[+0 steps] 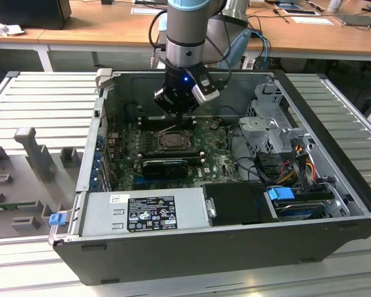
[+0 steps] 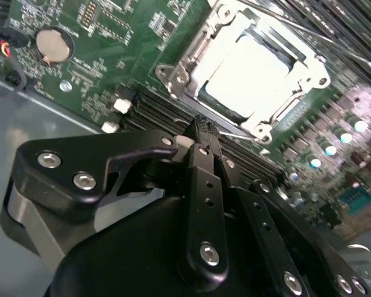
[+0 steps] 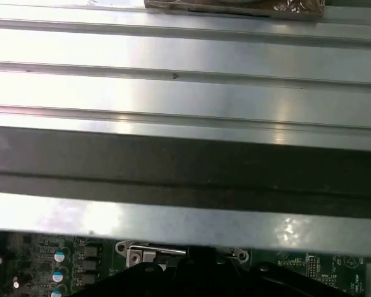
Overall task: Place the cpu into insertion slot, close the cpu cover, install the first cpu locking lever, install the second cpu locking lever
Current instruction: 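Install the first cpu locking lever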
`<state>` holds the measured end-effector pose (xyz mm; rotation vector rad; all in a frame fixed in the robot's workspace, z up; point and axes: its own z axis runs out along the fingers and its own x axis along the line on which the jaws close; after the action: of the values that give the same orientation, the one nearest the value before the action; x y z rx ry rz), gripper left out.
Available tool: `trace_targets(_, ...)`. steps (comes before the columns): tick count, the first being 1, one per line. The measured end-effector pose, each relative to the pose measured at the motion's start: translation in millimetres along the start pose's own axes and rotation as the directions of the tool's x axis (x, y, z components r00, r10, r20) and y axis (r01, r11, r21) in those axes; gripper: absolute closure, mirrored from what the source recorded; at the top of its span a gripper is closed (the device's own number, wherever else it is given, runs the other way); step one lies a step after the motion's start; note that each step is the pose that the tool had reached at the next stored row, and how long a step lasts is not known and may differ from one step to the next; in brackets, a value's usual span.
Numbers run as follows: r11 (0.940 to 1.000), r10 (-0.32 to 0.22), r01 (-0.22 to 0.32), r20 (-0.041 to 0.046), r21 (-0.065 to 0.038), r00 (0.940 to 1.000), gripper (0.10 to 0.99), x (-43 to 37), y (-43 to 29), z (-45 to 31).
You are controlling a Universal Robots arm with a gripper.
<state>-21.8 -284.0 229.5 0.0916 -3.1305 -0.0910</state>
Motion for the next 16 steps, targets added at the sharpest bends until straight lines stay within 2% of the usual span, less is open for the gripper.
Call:
trace_targets(5,0.9999,0.000,0.000,0.0010,-0.011,1.0000,0.980,9.9,0.8,-3.6)
trace_targets(9,0.9998,0.000,0.000,0.0016,-0.022,1.0000,0.980,8.4,1.2,-3.0)
trace_targets(16,0.9997,0.000,0.000,0.0019,-0.023,1.0000,0.980,0.8,0.7,1.9)
